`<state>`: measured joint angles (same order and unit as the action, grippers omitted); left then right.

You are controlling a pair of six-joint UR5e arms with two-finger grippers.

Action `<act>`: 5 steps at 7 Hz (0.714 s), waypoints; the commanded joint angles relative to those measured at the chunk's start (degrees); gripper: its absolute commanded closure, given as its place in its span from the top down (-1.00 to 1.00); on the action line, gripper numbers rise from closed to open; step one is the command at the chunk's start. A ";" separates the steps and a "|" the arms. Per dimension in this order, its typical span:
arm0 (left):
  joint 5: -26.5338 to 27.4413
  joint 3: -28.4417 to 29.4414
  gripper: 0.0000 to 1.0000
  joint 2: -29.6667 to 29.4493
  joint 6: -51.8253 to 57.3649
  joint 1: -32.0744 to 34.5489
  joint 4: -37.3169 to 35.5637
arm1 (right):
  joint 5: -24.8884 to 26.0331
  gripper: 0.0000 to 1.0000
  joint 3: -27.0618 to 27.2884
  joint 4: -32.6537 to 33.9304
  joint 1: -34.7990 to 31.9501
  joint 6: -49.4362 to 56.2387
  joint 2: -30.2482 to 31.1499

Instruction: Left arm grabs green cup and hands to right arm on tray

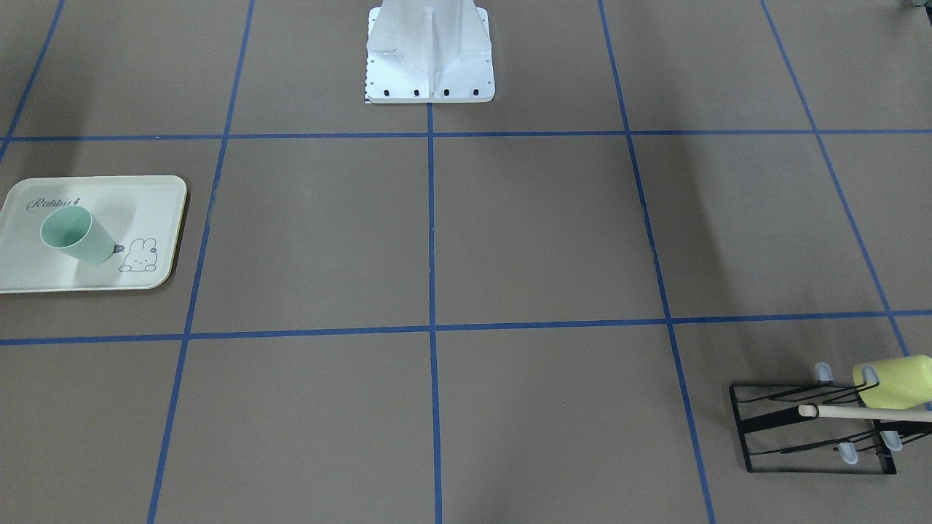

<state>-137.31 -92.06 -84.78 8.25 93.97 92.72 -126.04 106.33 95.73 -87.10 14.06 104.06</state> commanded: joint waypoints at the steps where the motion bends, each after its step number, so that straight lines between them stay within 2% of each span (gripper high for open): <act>1: -0.59 2.41 1.00 2.24 0.01 -0.02 -0.08 | 0.09 1.00 -0.33 0.07 0.00 -0.43 -0.44; 5: -0.15 1.80 1.00 3.30 0.28 -0.02 -0.17 | 0.00 1.00 -0.77 0.07 0.00 -0.79 -0.79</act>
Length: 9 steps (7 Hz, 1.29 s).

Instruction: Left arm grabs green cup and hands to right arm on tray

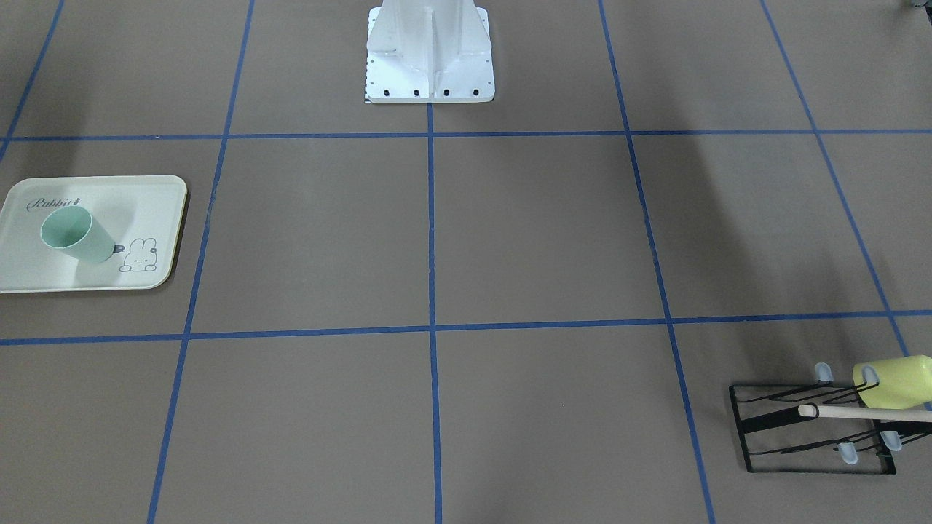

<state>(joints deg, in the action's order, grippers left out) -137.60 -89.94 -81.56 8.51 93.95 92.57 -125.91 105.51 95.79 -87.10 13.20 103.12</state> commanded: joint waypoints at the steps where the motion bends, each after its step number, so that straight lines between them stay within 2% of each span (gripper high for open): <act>1: 0.14 -0.49 1.00 0.09 0.02 0.00 0.76 | -0.12 1.00 0.05 0.01 0.00 0.16 0.16; 5: 0.22 -0.50 1.00 0.26 -0.16 0.09 4.45 | -0.21 1.00 -0.66 -0.08 0.00 0.86 0.42; 9: 0.40 -0.84 1.00 0.09 -0.16 0.09 4.81 | -0.21 1.00 -0.57 -0.08 0.00 0.86 -0.11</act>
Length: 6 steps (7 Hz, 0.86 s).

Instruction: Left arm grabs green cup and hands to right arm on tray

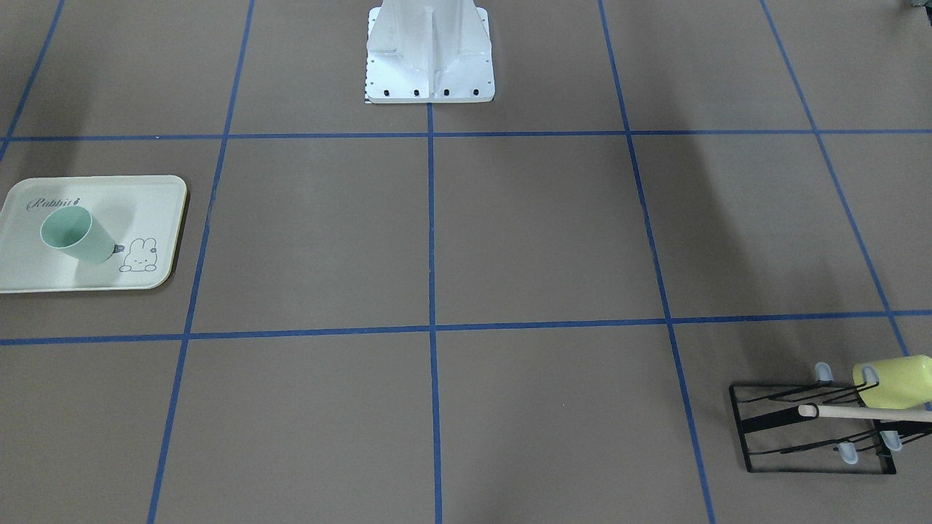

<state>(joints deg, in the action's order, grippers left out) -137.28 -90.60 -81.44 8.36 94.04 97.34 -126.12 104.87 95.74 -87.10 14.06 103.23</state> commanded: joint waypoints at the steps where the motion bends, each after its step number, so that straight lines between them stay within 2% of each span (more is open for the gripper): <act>1: 0.09 -0.63 1.00 -0.04 -0.10 0.00 0.04 | 0.00 1.00 0.51 -0.02 0.00 0.00 -0.22; 6: 0.00 -0.81 1.00 -0.04 -0.01 0.00 0.04 | -0.09 1.00 -0.63 -0.02 0.00 0.09 -0.04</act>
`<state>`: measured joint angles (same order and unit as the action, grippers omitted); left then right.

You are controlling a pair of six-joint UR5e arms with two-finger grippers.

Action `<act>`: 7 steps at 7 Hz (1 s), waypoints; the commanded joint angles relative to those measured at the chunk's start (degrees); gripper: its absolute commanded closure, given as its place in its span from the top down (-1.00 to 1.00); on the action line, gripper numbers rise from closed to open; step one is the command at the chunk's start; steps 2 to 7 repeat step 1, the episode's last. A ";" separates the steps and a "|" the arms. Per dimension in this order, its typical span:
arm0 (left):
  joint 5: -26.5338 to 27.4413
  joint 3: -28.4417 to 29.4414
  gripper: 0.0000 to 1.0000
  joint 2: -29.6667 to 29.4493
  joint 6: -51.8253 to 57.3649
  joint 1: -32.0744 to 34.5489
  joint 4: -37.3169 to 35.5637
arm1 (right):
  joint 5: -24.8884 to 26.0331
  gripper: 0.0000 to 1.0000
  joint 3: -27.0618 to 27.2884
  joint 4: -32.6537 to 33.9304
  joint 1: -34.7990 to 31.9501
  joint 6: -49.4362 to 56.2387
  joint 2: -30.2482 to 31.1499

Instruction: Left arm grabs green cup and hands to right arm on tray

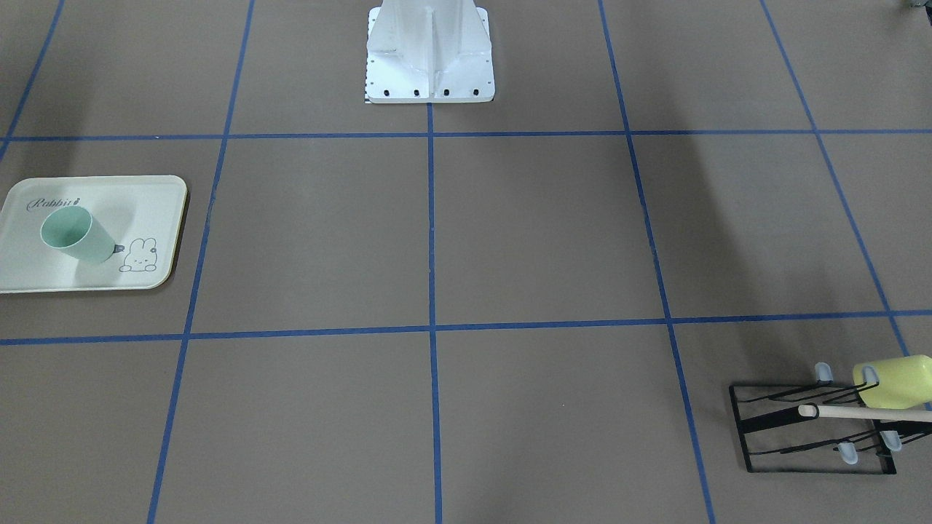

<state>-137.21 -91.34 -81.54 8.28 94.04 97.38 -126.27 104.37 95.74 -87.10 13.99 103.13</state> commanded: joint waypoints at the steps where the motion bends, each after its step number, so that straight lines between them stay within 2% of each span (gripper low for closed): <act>1: 0.02 -0.07 1.00 0.07 0.07 0.00 0.00 | 0.50 1.00 -0.04 -0.11 0.00 0.16 -0.03; 7: 0.02 -0.07 1.00 0.07 0.07 0.00 0.00 | 0.50 1.00 -0.04 -0.11 0.00 0.16 -0.03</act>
